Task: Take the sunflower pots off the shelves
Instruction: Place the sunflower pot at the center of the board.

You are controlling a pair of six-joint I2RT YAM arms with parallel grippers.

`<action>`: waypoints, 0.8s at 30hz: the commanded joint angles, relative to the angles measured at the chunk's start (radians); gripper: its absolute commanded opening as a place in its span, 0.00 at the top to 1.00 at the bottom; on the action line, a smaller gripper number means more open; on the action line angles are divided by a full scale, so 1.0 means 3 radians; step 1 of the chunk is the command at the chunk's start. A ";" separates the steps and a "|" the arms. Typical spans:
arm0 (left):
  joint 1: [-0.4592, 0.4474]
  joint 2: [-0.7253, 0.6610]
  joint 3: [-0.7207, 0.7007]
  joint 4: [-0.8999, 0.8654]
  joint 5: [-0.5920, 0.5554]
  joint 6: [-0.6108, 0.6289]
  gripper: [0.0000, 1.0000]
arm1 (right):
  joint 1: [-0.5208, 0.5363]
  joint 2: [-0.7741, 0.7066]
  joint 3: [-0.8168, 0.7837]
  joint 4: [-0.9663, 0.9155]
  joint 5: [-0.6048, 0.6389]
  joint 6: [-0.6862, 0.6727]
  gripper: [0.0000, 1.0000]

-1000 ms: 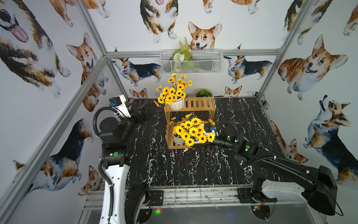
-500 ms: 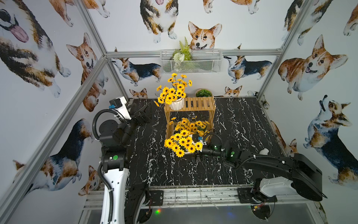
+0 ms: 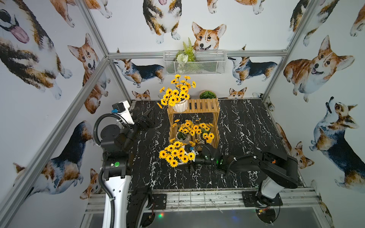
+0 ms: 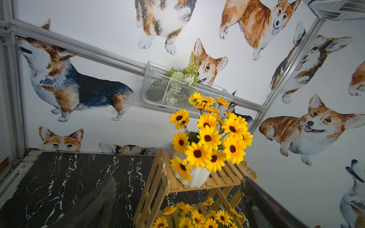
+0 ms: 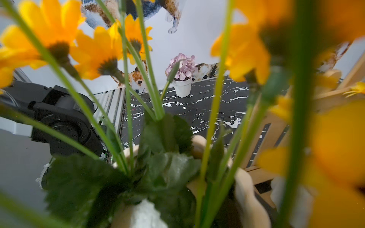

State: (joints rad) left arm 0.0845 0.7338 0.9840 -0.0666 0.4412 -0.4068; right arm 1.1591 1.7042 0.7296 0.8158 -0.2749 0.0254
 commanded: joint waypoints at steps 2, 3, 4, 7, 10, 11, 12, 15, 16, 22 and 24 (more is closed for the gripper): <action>-0.0020 -0.0040 0.0030 -0.0064 -0.0018 0.0057 0.00 | 0.0039 0.0241 0.0101 0.0635 -0.0074 -0.0003 1.00; -0.0021 -0.0042 0.0028 -0.0069 -0.0018 0.0054 0.00 | 0.0043 0.0296 0.0109 0.0668 -0.0093 -0.0003 1.00; -0.0026 -0.0048 0.0023 -0.0070 -0.0018 0.0052 0.00 | 0.0043 0.0367 0.0114 0.0747 -0.0128 -0.0021 1.00; -0.0033 -0.0063 0.0023 -0.0088 -0.0019 0.0062 0.00 | 0.0051 0.0541 0.0109 0.0979 -0.0152 -0.0028 1.00; -0.0042 -0.0073 0.0038 -0.0115 -0.0031 0.0082 0.00 | 0.0053 0.0650 0.0147 0.1039 -0.0187 -0.0026 1.00; -0.0046 -0.0073 0.0043 -0.0121 -0.0031 0.0087 0.00 | 0.0057 0.0698 0.0176 0.1039 -0.0206 -0.0028 1.00; -0.0051 -0.0079 0.0044 -0.0126 -0.0033 0.0088 0.00 | 0.0057 0.0721 0.0189 0.1043 -0.0215 -0.0031 1.00; -0.0056 -0.0081 0.0049 -0.0136 -0.0036 0.0094 0.00 | 0.0055 0.0814 0.0251 0.1065 -0.0247 -0.0046 1.00; -0.0056 -0.0078 0.0052 -0.0136 -0.0037 0.0093 0.00 | 0.0061 0.0847 0.0274 0.1072 -0.0258 -0.0051 1.00; -0.0066 -0.0094 0.0064 -0.0167 -0.0044 0.0108 0.00 | 0.0059 0.1008 0.0428 0.1074 -0.0351 -0.0028 1.00; -0.0069 -0.0100 0.0060 -0.0177 -0.0048 0.0114 0.00 | 0.0063 0.1062 0.0494 0.1062 -0.0381 -0.0020 1.00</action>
State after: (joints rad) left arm 0.0650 0.7074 0.9947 -0.1184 0.4313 -0.3840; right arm 1.1744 2.0064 0.8482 1.0260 -0.3542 0.0242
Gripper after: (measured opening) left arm 0.999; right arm 0.897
